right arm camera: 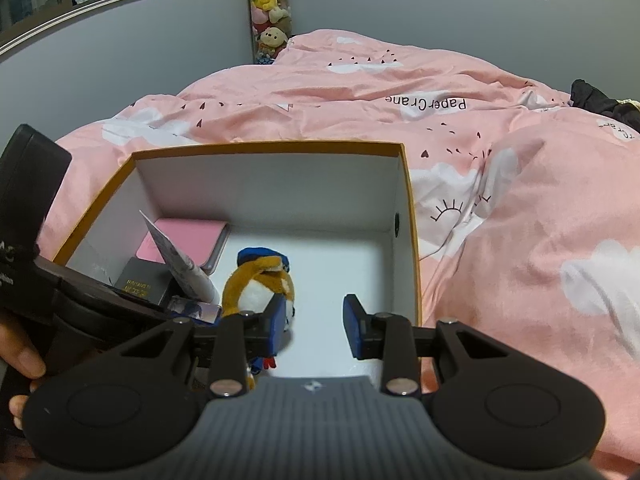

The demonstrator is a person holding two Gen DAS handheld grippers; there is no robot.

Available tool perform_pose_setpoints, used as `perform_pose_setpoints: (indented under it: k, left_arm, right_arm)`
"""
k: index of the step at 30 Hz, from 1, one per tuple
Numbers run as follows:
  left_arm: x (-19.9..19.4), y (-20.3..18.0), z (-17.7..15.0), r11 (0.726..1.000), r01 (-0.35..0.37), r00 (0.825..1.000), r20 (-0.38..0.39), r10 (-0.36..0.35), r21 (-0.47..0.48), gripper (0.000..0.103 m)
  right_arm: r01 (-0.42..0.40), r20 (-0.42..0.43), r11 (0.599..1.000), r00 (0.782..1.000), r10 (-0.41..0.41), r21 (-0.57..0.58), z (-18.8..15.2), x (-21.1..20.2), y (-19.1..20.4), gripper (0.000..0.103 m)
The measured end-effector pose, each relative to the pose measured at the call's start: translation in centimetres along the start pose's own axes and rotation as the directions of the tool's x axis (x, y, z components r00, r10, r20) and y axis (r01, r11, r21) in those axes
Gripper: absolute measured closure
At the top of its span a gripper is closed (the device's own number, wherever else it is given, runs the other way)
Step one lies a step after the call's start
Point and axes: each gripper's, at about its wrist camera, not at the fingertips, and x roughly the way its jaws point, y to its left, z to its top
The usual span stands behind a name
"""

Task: Organize objects
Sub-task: 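Lower the sailor bear into the orange box and open the left gripper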

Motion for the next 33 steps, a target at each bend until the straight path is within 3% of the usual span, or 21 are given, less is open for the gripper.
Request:
perform_pose_setpoints:
  k: [5, 10, 15, 19, 24, 33]
  left_arm:
    - [-0.4, 0.5, -0.2, 1.000, -0.014, 1.000, -0.002, 0.014, -0.028, 0.050]
    - [-1.9, 0.5, -1.0, 0.999, -0.023, 1.000, 0.012, 0.023, -0.023, 0.050]
    - [-4.6, -0.4, -2.1, 0.999, -0.039, 0.995, 0.093, 0.036, 0.024, 0.050]
    - [-7.3, -1.6, -3.0, 0.995, -0.080, 0.978, 0.196, 0.067, 0.057, 0.050]
    - [-9.4, -3.0, -4.2, 0.996, -0.079, 0.954, 0.295, 0.061, 0.050, 0.049]
    - [-11.7, -3.4, -7.3, 0.994, -0.101, 0.947, 0.310, 0.081, 0.049, 0.049]
  right_arm:
    - [0.008, -0.006, 1.000, 1.000, -0.008, -0.002, -0.2, 0.2, 0.1, 0.069]
    - [0.013, -0.002, 1.000, 1.000, -0.013, -0.003, -0.3, -0.1, 0.2, 0.069]
    - [0.019, 0.024, 1.000, 1.000, -0.018, -0.005, -0.2, -1.2, 0.7, 0.062]
    - [0.016, 0.066, 1.000, 0.998, -0.016, 0.005, -0.4, -2.9, 1.0, 0.057]
    - [0.001, 0.112, 1.000, 0.994, -0.005, 0.030, -1.0, -5.0, 1.6, 0.053]
    - [-0.021, 0.154, 0.996, 0.988, 0.008, 0.084, -3.6, -8.2, 3.0, 0.048]
